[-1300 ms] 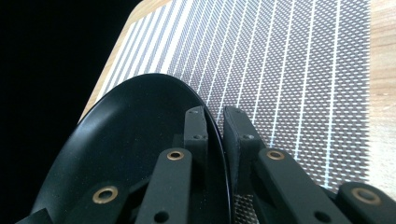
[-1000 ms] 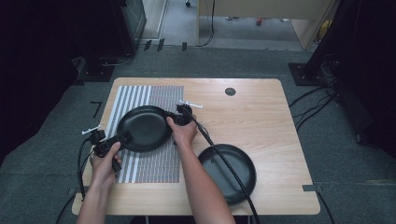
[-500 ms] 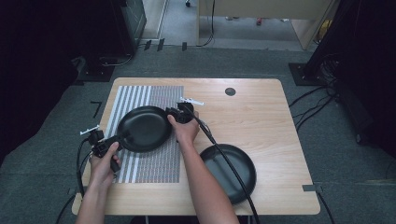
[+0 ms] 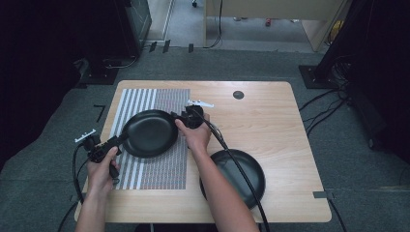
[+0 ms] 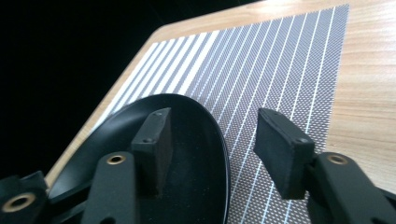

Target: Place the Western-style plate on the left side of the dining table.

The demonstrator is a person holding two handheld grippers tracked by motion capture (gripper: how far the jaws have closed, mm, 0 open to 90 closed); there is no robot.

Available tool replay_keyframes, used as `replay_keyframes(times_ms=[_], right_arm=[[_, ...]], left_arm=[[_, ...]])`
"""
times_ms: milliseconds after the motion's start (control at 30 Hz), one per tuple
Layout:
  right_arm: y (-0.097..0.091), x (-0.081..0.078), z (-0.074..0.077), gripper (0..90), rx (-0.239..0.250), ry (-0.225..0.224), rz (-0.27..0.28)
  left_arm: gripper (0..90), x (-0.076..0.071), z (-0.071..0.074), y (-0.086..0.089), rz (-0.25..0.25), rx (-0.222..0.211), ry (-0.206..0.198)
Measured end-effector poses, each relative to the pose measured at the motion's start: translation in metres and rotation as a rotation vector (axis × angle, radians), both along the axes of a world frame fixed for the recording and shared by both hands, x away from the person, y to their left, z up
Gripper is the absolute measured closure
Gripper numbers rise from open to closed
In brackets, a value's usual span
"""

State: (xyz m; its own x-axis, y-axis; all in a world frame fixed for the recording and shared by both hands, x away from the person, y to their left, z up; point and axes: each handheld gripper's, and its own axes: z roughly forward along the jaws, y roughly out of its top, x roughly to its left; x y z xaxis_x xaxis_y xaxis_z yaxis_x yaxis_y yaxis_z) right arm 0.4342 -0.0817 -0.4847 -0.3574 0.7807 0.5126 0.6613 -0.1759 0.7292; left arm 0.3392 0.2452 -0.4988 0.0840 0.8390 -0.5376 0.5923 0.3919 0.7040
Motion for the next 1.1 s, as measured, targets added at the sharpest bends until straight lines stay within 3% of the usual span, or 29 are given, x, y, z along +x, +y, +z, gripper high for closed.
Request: replay_keyframes(times_ms=[100,167,267,333,467,667,900,1100], right_arm=[[-0.004,-0.006,0.007,40.8,-0.021,-0.008,0.013],[-0.008,-0.01,0.01,35.9,-0.062,-0.024,0.022],[-0.014,-0.016,0.012,32.0,-0.204,-0.022,0.042],[-0.018,-0.021,0.012,31.7,-0.251,-0.031,0.04],[-0.029,-0.029,0.014,28.8,-0.197,-0.041,0.062],[-0.037,-0.042,0.02,26.7,-0.168,-0.054,0.079],[-0.053,-0.053,0.023,26.0,-0.182,-0.061,0.067],[-0.07,-0.063,0.021,25.6,-0.185,-0.071,0.052]], left_arm=[[31.5,-0.001,0.001,-0.001,-0.005,0.016,-0.004],[30.7,-0.005,0.003,-0.003,-0.028,0.052,-0.012],[28.7,-0.009,0.006,-0.007,-0.051,0.086,-0.033],[28.1,-0.012,0.008,-0.009,-0.06,0.099,-0.042],[26.9,-0.018,0.011,-0.009,-0.076,0.119,-0.061],[24.2,-0.029,0.009,-0.009,-0.092,0.129,-0.063],[21.4,-0.043,0.008,-0.009,-0.111,0.125,-0.061],[21.4,-0.054,0.008,-0.011,-0.116,0.149,-0.061]])
